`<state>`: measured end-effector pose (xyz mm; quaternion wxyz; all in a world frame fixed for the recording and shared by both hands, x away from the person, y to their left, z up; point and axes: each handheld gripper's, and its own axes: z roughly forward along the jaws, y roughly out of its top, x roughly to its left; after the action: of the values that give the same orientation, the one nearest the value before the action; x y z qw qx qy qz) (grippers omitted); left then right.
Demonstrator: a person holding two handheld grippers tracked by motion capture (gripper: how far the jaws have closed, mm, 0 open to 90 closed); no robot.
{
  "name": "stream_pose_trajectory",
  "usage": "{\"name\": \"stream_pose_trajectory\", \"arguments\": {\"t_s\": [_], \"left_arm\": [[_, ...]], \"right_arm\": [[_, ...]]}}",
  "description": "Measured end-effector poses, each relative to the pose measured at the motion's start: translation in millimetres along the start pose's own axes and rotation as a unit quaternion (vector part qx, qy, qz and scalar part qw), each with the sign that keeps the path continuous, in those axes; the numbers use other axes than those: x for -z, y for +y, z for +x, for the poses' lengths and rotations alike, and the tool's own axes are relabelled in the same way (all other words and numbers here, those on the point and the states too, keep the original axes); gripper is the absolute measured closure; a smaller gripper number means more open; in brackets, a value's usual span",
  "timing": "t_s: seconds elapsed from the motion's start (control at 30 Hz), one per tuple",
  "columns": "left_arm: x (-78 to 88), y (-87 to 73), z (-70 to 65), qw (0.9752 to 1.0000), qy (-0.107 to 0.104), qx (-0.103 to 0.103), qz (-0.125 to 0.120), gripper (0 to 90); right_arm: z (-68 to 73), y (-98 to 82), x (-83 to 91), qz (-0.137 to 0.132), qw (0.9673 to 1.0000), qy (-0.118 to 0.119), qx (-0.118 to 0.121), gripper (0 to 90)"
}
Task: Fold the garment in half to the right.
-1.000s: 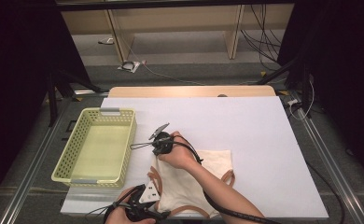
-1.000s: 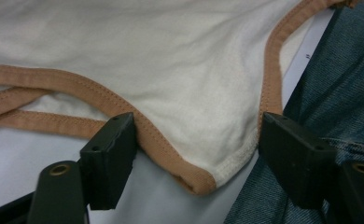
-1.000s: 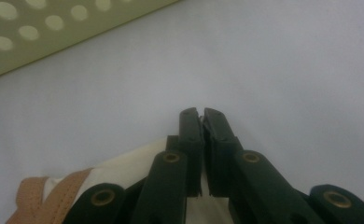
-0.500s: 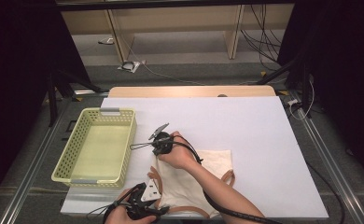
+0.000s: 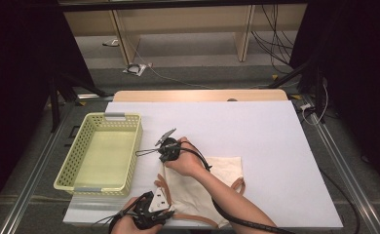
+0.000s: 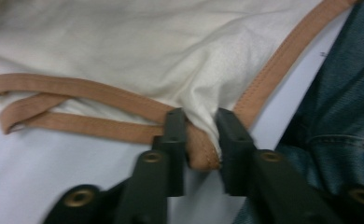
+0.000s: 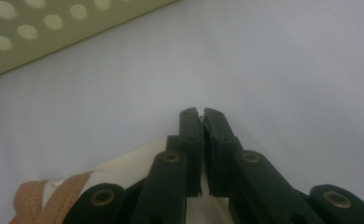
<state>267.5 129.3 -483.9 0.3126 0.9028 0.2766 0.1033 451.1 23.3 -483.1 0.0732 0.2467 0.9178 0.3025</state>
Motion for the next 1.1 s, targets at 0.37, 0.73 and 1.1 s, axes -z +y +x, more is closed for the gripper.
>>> {"name": "stream_pose_trajectory", "arguments": {"t_s": [0.37, 0.73, 1.1], "left_arm": [[0.0, -0.7, -1.3, 0.9999, 0.004, -0.015, -0.003, 81.2], [2.3, -1.6, 1.4, 0.9999, -0.007, -0.012, -0.009, 82.8], [10.1, -1.3, 3.6, 0.9996, -0.009, -0.009, -0.027, 82.9]], "right_arm": [[1.0, 0.1, 0.0, -0.001, 1.0000, -0.002, -0.003, 87.2], [2.6, -0.9, -0.2, -0.008, 0.9999, -0.008, 0.000, 88.7], [5.5, 5.5, 7.0, -0.015, 0.9998, -0.009, 0.002, 88.9]]}}
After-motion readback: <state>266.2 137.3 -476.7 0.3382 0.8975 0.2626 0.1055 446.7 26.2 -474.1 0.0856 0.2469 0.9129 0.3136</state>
